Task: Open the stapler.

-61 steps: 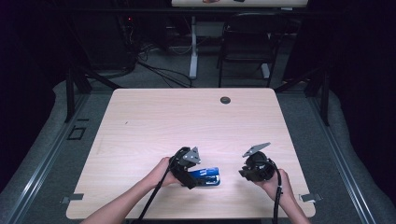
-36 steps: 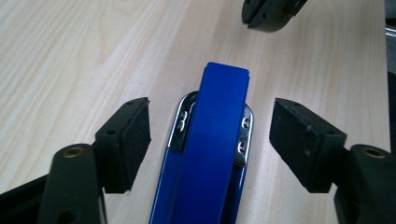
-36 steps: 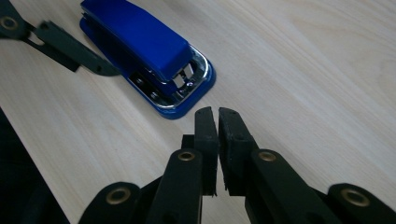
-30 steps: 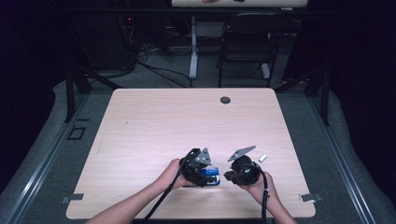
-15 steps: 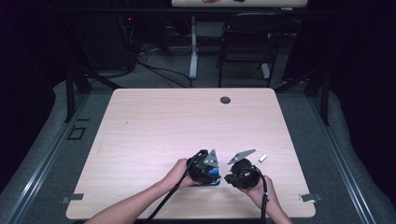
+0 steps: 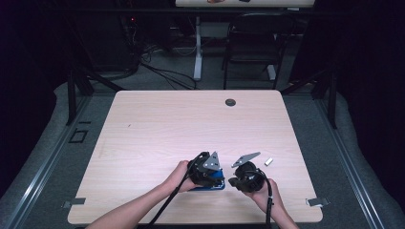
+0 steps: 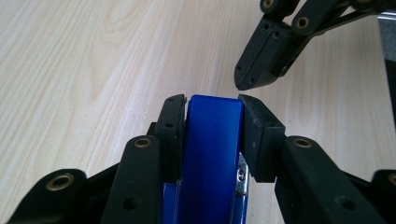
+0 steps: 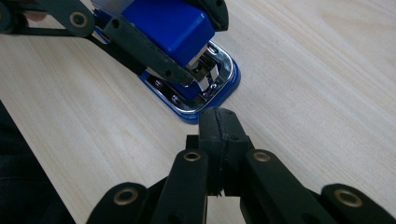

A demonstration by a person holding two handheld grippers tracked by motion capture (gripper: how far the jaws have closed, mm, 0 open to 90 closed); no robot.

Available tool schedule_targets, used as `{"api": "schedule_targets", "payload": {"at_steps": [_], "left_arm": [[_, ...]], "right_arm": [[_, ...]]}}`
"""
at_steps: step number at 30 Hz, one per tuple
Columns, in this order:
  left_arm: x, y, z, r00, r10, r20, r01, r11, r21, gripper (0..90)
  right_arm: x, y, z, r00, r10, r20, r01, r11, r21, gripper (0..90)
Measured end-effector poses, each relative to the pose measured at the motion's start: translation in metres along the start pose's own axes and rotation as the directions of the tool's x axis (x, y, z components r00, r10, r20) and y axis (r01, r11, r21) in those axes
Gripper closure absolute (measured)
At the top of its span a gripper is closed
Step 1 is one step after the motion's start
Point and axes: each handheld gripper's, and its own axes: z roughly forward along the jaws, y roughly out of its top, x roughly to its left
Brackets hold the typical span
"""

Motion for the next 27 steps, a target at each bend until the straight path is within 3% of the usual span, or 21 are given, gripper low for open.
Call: {"api": "schedule_targets", "payload": {"at_steps": [5, 9, 14, 23, 27], "left_arm": [[0.001, 0.000, -0.005, 1.0000, 0.004, 0.003, -0.004, 1.0000, 0.003, 64.0], [0.001, -0.001, -0.007, 0.9999, 0.009, 0.008, -0.009, 0.9997, -0.022, 64.1], [0.001, -0.002, -0.008, 0.9998, 0.018, 0.006, -0.018, 0.9993, -0.034, 64.4], [0.002, -0.004, -0.010, 0.9998, 0.015, 0.011, -0.015, 0.9986, -0.051, 65.0], [0.002, -0.005, -0.012, 0.9998, 0.020, 0.010, -0.019, 0.9979, -0.062, 65.2]], "right_arm": [[0.000, 0.002, -0.001, 1.0000, 0.000, 0.002, 0.000, 1.000, -0.022, 90.0], [0.001, 0.005, -0.001, 0.9999, 0.013, -0.002, -0.013, 0.999, -0.046, 90.0], [-0.006, 0.008, 0.002, 0.9963, 0.068, -0.054, -0.073, 0.992, -0.101, 90.0], [-0.003, 0.014, 0.004, 0.9953, 0.079, -0.054, -0.085, 0.989, -0.119, 90.0], [-0.004, 0.015, 0.007, 0.9912, 0.105, -0.081, -0.115, 0.985, -0.130, 90.0]]}}
